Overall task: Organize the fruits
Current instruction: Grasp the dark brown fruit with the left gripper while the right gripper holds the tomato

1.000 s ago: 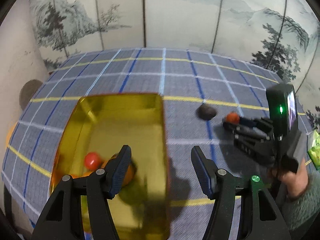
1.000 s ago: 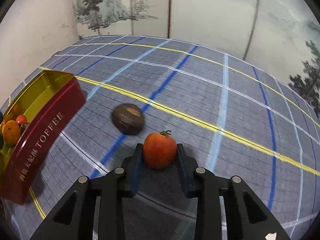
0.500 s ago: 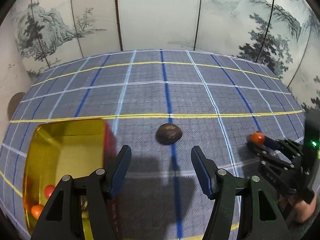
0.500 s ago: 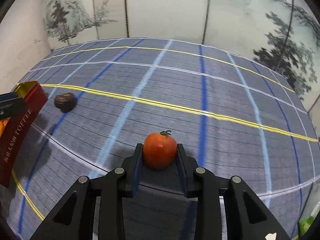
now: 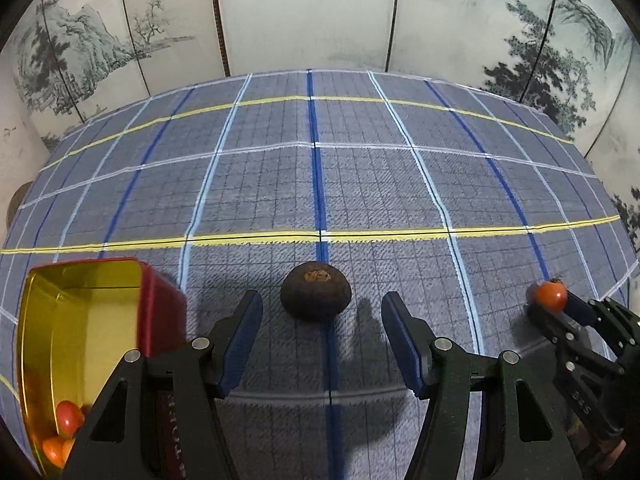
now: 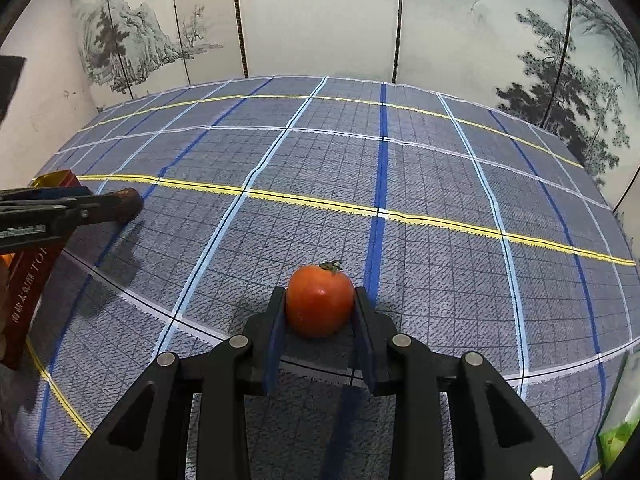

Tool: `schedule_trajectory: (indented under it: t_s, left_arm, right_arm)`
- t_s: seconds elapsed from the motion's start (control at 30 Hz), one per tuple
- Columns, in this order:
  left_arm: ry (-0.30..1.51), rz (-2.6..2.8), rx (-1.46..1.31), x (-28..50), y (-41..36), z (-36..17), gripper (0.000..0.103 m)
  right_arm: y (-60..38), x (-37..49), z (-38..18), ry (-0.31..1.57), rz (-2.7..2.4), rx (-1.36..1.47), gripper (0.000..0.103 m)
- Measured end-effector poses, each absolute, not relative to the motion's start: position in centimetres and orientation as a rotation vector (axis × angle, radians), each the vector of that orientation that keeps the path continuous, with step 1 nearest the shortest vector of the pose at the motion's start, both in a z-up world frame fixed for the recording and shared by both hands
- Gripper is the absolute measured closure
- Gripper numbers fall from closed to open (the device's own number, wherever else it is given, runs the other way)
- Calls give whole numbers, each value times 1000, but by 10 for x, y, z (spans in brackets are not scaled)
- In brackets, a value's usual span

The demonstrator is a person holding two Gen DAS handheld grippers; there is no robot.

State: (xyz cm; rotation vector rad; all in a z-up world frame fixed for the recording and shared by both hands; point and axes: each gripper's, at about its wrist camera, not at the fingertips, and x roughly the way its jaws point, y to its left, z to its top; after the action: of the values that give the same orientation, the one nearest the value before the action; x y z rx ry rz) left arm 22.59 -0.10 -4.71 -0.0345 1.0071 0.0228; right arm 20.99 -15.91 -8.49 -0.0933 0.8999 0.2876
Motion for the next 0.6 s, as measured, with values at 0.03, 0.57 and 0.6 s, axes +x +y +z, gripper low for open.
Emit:
schedule_trajectory:
  t_s: [0.03,0.57,0.6]
  left_arm:
    - [1011,23,-33,228,-1,-49,41]
    - [1074,43,-35,233,1,-66,62]
    - [1078,38,-32,229,1,-66,63]
  right_arm:
    - [-159,210,-85,900,290,-90,73]
    - [-160,210,-85,901,292,-86,73]
    - [-159,210,-85,901,292,-85,73]
